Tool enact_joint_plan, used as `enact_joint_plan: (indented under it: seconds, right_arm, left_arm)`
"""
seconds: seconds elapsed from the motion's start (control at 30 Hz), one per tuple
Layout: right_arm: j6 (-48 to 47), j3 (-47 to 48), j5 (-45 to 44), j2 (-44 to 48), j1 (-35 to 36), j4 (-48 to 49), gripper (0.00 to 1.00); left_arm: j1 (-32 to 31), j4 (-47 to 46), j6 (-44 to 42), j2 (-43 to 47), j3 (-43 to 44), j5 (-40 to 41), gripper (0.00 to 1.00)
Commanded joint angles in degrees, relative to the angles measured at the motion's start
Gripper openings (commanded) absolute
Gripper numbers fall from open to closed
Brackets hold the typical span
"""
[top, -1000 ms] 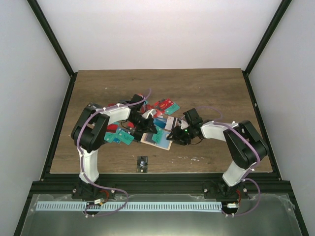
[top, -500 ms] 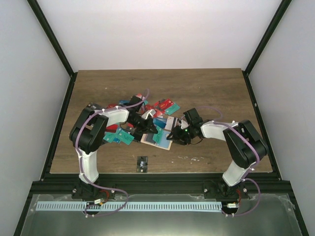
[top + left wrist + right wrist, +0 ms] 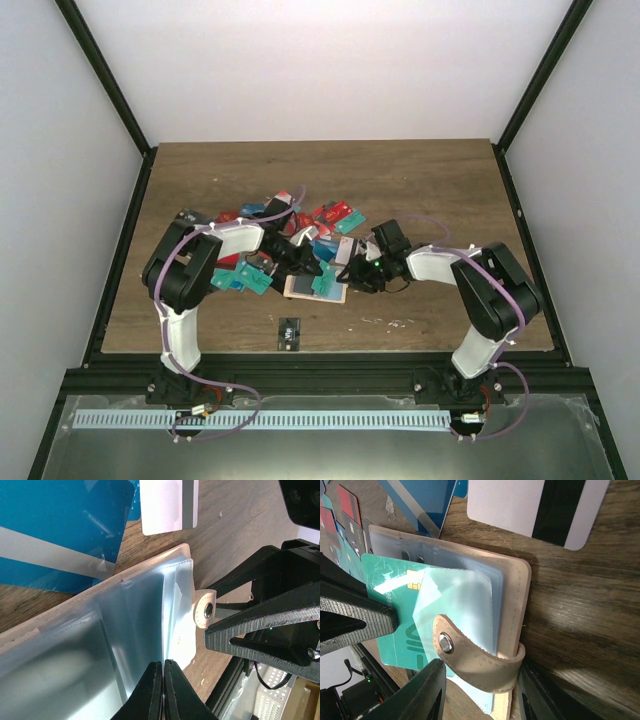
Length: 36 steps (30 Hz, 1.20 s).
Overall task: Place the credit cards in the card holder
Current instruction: Insert the credit card into the card holder.
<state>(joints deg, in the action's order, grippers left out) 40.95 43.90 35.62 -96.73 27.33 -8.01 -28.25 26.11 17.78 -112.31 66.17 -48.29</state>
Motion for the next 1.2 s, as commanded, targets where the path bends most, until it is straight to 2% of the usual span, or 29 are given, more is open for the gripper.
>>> enact_joint_plan:
  seconds: [0.0, 0.53, 1.17]
  right_arm:
    - [-1.09, 1.04, -2.94, -1.95, -0.26, -1.39, 0.42]
    - [0.25, 0.14, -1.35, -3.29, -0.22, 0.50, 0.42]
    - [3.83, -0.56, 1.33, -5.53, -0.26, 3.67, 0.41]
  left_arm:
    - [0.31, 0.10, -1.53, 1.11, -0.54, -0.33, 0.04]
    - [0.29, -3.25, 3.87, -1.02, -2.30, 4.85, 0.04]
    - [-1.64, -5.37, 9.81, 0.82, -5.74, 9.62, 0.04]
